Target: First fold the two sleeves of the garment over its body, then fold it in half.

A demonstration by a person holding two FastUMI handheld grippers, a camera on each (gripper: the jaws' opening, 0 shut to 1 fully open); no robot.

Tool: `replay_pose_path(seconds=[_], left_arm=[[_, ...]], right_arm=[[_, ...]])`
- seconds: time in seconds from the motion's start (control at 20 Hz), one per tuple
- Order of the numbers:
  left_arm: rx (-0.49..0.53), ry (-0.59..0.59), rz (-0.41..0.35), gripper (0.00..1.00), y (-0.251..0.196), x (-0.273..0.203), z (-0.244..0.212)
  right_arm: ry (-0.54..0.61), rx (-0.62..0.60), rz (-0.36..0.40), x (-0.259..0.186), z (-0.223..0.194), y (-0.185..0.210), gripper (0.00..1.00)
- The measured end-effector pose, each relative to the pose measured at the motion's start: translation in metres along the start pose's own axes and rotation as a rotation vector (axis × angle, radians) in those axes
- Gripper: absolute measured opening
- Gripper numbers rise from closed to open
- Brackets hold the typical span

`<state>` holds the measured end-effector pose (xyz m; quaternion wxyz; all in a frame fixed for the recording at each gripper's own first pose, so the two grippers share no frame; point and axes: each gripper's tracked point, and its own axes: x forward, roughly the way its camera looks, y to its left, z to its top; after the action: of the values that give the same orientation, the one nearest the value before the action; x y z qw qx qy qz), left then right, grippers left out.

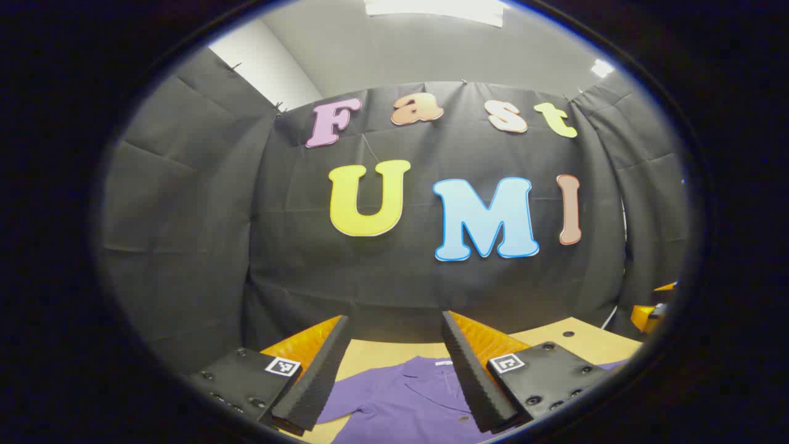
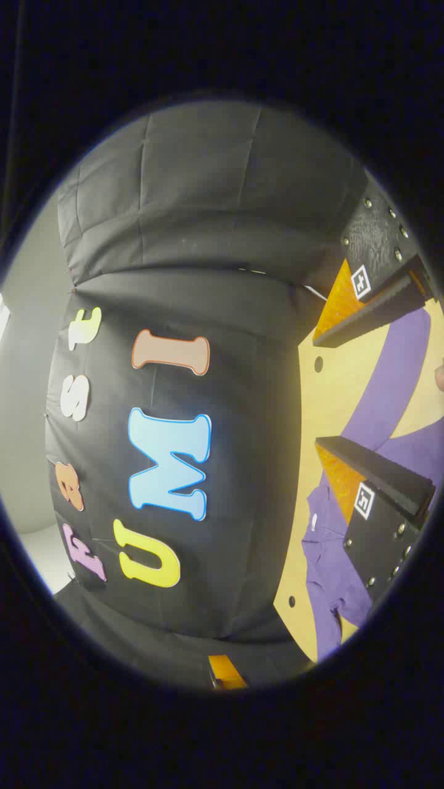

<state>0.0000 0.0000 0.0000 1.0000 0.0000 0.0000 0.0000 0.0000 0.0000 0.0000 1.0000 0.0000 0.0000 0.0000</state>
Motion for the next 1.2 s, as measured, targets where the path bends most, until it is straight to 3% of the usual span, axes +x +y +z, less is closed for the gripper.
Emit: replay_pose_path(seconds=[0.75,0.9,1.2], left_arm=[[-0.026,0.024,0.015,0.95,0.021,0.007,-0.018],[-0.024,0.031,0.019,0.95,0.023,0.006,-0.023],[0.012,0.08,0.031,0.95,0.022,0.002,-0.049]], right_arm=[[0.043,0.003,-0.013,0.0,-0.012,0.01,0.92],[0.123,0.061,-0.039,0.003,-0.038,-0.002,0.92],[0.29,0.118,-0.176,0.01,-0.106,-0.056,0.92]])
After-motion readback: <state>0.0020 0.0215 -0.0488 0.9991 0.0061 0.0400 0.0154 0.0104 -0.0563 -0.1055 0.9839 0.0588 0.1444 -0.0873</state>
